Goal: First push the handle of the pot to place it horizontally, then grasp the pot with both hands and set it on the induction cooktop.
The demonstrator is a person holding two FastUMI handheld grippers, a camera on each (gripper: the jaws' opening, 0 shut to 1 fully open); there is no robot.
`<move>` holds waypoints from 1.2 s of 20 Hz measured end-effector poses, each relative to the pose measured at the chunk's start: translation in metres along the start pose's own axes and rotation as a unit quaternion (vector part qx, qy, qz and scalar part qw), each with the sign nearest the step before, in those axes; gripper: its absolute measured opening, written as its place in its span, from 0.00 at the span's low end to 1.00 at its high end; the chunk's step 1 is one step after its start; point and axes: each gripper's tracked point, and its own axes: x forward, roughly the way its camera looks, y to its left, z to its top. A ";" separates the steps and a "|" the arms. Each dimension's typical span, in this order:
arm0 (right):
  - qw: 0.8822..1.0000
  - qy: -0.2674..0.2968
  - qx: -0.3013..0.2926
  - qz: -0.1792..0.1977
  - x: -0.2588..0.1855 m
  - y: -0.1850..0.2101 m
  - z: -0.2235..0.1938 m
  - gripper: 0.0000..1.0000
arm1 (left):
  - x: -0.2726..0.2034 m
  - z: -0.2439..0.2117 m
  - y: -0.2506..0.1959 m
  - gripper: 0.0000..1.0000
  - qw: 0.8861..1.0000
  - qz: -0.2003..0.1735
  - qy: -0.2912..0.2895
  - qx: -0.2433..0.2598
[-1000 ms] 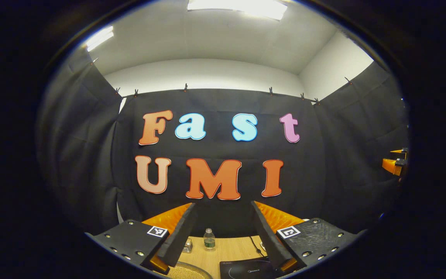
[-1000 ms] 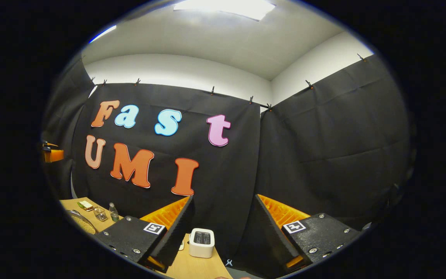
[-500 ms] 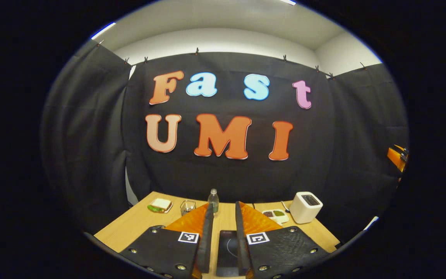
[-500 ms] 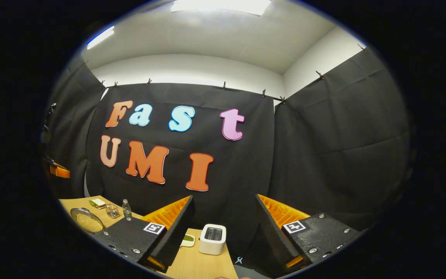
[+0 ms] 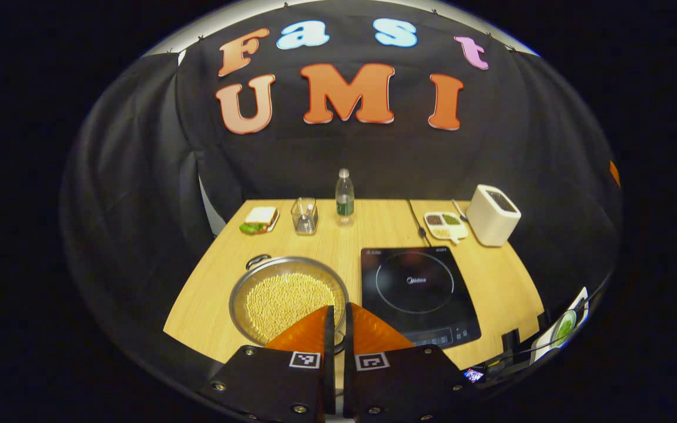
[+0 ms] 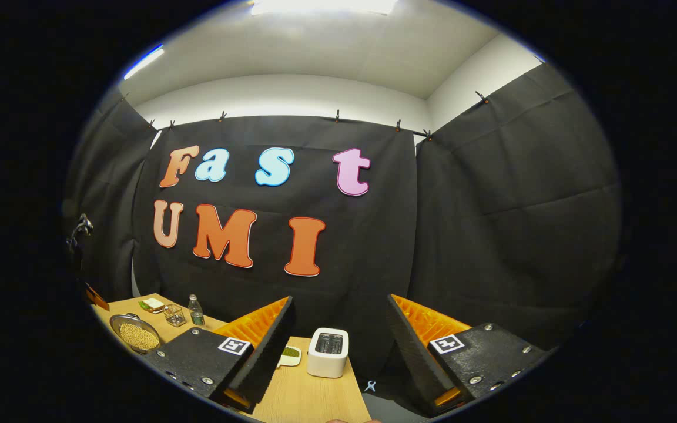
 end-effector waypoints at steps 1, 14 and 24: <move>1.000 0.002 0.000 -0.003 0.001 -0.001 -0.002 0.95 | 0.004 -0.018 0.002 0.07 1.000 0.001 0.028 0.002; 0.993 0.033 -0.019 -0.108 -0.018 0.012 -0.008 0.95 | 0.062 -0.163 0.049 0.08 0.947 -0.091 0.277 0.134; 0.976 0.067 -0.063 -0.200 -0.054 0.034 0.009 0.95 | 0.106 -0.190 0.032 0.04 0.917 -0.167 0.327 0.157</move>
